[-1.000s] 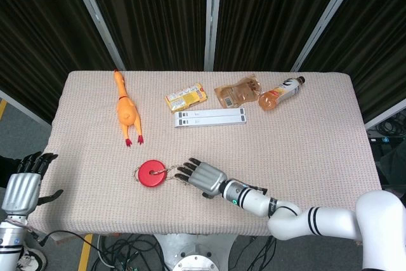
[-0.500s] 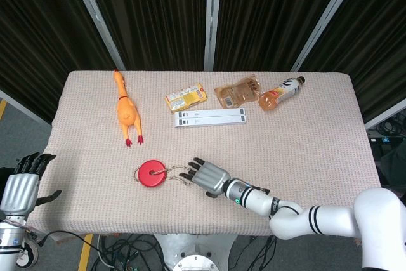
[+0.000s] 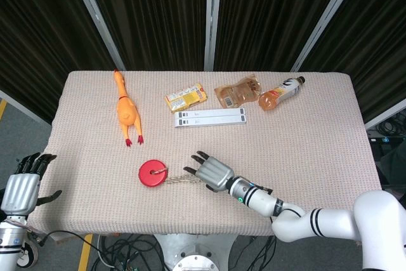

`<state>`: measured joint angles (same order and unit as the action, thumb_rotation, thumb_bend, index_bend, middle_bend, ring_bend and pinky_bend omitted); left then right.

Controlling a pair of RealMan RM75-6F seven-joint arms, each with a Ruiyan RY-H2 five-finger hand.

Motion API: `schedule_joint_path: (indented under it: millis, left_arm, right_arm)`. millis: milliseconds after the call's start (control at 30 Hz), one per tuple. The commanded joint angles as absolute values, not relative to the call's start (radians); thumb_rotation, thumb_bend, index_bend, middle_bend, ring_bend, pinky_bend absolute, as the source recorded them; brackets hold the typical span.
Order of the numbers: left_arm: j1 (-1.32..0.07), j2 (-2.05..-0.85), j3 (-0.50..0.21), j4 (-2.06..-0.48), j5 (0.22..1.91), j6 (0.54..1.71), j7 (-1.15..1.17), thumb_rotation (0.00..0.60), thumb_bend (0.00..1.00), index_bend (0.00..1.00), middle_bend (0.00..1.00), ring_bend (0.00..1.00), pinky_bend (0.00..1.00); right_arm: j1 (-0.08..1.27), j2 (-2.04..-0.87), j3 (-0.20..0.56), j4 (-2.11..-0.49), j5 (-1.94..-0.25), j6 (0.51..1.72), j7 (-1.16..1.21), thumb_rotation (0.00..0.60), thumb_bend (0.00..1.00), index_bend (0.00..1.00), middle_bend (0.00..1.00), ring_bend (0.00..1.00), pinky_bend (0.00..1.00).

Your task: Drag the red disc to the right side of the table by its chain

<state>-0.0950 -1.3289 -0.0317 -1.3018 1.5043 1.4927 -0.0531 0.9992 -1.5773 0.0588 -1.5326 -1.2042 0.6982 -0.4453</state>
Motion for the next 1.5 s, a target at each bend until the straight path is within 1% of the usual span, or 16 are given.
schedule_joint_path:
  millis: [33, 100, 167, 233, 267, 367, 500, 733, 833, 1000, 1133, 1267, 1500]
  left_arm:
    - [-0.095, -1.329, -0.032, -1.302, 1.504, 1.492, -0.053, 0.6, 0.02, 0.19, 0.17, 0.1, 0.15]
    - [-0.095, -1.329, -0.032, -1.302, 1.505, 1.492, -0.052, 0.6, 0.02, 0.19, 0.17, 0.1, 0.15]
    - [-0.095, -1.33, -0.032, -1.302, 1.505, 1.492, -0.052, 0.6, 0.02, 0.19, 0.17, 0.1, 0.15]
    - [-0.096, -1.331, -0.032, -1.303, 1.506, 1.492, -0.05, 0.6, 0.02, 0.19, 0.17, 0.1, 0.15]
    - [-0.097, -1.331, -0.032, -1.302, 1.506, 1.49, -0.05, 0.6, 0.02, 0.19, 0.17, 0.1, 0.15]
    - [-0.097, -1.331, -0.032, -1.304, 1.507, 1.491, -0.048, 0.6, 0.02, 0.19, 0.17, 0.1, 0.15]
    - [-0.098, -1.328, -0.032, -1.309, 1.509, 1.491, -0.045, 0.6, 0.02, 0.19, 0.17, 0.1, 0.15]
    - [-0.102, -1.33, -0.031, -1.318, 1.512, 1.486, -0.037, 0.6, 0.02, 0.19, 0.17, 0.1, 0.15]
    - [-0.104, -1.331, -0.031, -1.319, 1.513, 1.483, -0.035, 0.6, 0.02, 0.19, 0.17, 0.1, 0.15]
    - [-0.108, -1.328, -0.031, -1.327, 1.515, 1.48, -0.026, 0.6, 0.02, 0.19, 0.17, 0.1, 0.15]
    - [-0.109, -1.327, -0.03, -1.336, 1.517, 1.48, -0.015, 0.6, 0.02, 0.19, 0.17, 0.1, 0.15]
    - [-0.111, -1.325, -0.028, -1.349, 1.518, 1.477, -0.001, 0.6, 0.02, 0.19, 0.17, 0.1, 0.15]
    - [-0.116, -1.324, -0.027, -1.368, 1.522, 1.473, 0.021, 0.6, 0.02, 0.19, 0.17, 0.1, 0.15]
  right_arm:
    - [0.982, -1.586, 0.06, -1.525, -1.228, 0.745, -0.449, 0.6, 0.34, 0.41, 0.64, 0.1, 0.0]
    - [0.972, -1.588, 0.062, -1.522, -1.239, 0.773, -0.453, 0.6, 0.35, 0.53, 0.69, 0.14, 0.0]
    - [0.962, -1.588, 0.062, -1.52, -1.247, 0.797, -0.46, 0.6, 0.38, 0.65, 0.75, 0.19, 0.0]
    - [0.952, -1.587, 0.063, -1.518, -1.253, 0.818, -0.461, 0.6, 0.39, 0.72, 0.8, 0.23, 0.0]
    - [0.944, -1.586, 0.063, -1.516, -1.261, 0.833, -0.458, 0.6, 0.41, 0.78, 0.84, 0.27, 0.0]
    - [0.927, -1.58, 0.066, -1.511, -1.279, 0.866, -0.44, 0.6, 0.44, 0.88, 0.9, 0.33, 0.0]
    - [0.894, -1.543, 0.064, -1.518, -1.311, 0.914, -0.405, 0.6, 0.48, 0.97, 0.95, 0.36, 0.0]
    - [0.793, -1.421, 0.039, -1.53, -1.32, 1.012, -0.351, 0.6, 0.5, 1.0, 0.96, 0.37, 0.0]
    - [0.727, -1.36, 0.018, -1.529, -1.308, 1.06, -0.309, 0.6, 0.51, 1.0, 0.96, 0.37, 0.0]
    - [0.603, -1.281, -0.011, -1.477, -1.262, 1.127, -0.199, 0.6, 0.51, 1.0, 0.96, 0.39, 0.0]
    - [0.515, -1.249, -0.02, -1.403, -1.234, 1.174, -0.109, 0.6, 0.51, 1.0, 0.96, 0.39, 0.0]
    - [0.432, -1.233, -0.012, -1.319, -1.207, 1.212, -0.001, 0.6, 0.51, 1.0, 0.96, 0.39, 0.0]
    - [0.359, -1.221, 0.024, -1.187, -1.17, 1.2, 0.131, 0.6, 0.51, 1.0, 0.96, 0.39, 0.0]
